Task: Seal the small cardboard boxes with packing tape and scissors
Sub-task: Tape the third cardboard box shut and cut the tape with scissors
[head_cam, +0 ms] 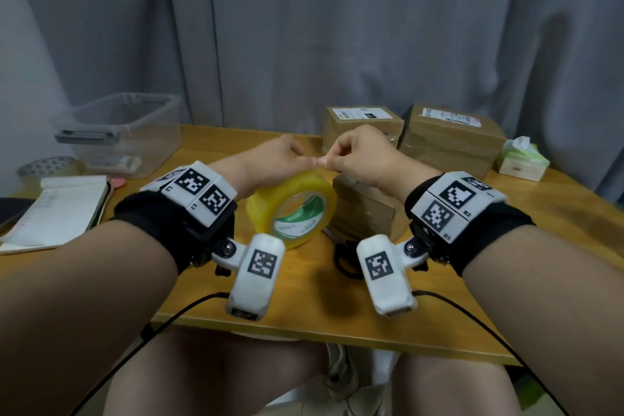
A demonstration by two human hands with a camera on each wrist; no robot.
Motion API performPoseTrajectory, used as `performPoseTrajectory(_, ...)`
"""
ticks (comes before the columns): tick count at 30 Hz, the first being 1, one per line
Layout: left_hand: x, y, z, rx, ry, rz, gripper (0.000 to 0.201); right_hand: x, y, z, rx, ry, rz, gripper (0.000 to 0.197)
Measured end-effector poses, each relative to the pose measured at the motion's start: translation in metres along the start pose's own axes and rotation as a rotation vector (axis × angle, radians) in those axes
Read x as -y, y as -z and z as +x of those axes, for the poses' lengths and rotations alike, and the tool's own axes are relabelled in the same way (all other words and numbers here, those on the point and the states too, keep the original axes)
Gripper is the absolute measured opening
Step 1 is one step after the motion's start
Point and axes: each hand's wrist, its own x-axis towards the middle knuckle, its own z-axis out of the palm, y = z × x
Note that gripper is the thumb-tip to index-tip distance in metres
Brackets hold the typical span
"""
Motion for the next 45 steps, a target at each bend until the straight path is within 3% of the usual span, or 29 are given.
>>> performPoseTrajectory(4, -0.004, -0.003, -0.012, 0.176, 0.242, -0.379, 0.035, 0.003, -0.004, 0.002, -0.074, 0.028, 0.04, 0.019)
performPoseTrajectory(10, 0.0, 0.002, -0.013, 0.014, 0.241, -0.416, 0.033, -0.015, 0.002, 0.005, -0.134, -0.104, 0.1, 0.02)
performPoseTrajectory(13, 0.001, 0.003, -0.011, 0.059, 0.228, -0.221, 0.042, -0.02, 0.013, 0.009, -0.231, -0.052, 0.053, 0.022)
performPoseTrajectory(16, 0.003, -0.005, -0.01, 0.151, 0.222, -0.076, 0.051, -0.023, 0.024, 0.006, -0.207, -0.019, 0.0, 0.022)
performPoseTrajectory(20, -0.01, -0.022, -0.007, 0.2, 0.231, -0.351, 0.023, -0.042, 0.033, -0.001, -0.181, -0.074, -0.031, 0.025)
performPoseTrajectory(22, -0.019, -0.03, -0.002, 0.191, 0.244, -0.378, 0.023, -0.053, 0.037, -0.001, -0.187, -0.119, 0.012, 0.023)
performPoseTrajectory(32, -0.028, -0.035, 0.048, 0.19, 0.091, -0.099, 0.03, -0.076, 0.049, 0.012, -0.281, -0.235, 0.083, 0.032)
performPoseTrajectory(36, -0.017, -0.022, 0.059, 0.148, 0.051, 0.029, 0.028, -0.068, 0.049, 0.036, -0.282, -0.208, -0.068, 0.039)
performPoseTrajectory(40, -0.012, -0.015, 0.069, 0.1, 0.064, 0.125, 0.031, -0.069, 0.038, 0.059, -0.214, -0.276, -0.251, 0.038)
performPoseTrajectory(45, -0.016, -0.024, 0.081, 0.144, 0.117, 0.292, 0.034, -0.079, 0.028, 0.067, -0.188, -0.325, -0.422, 0.035)
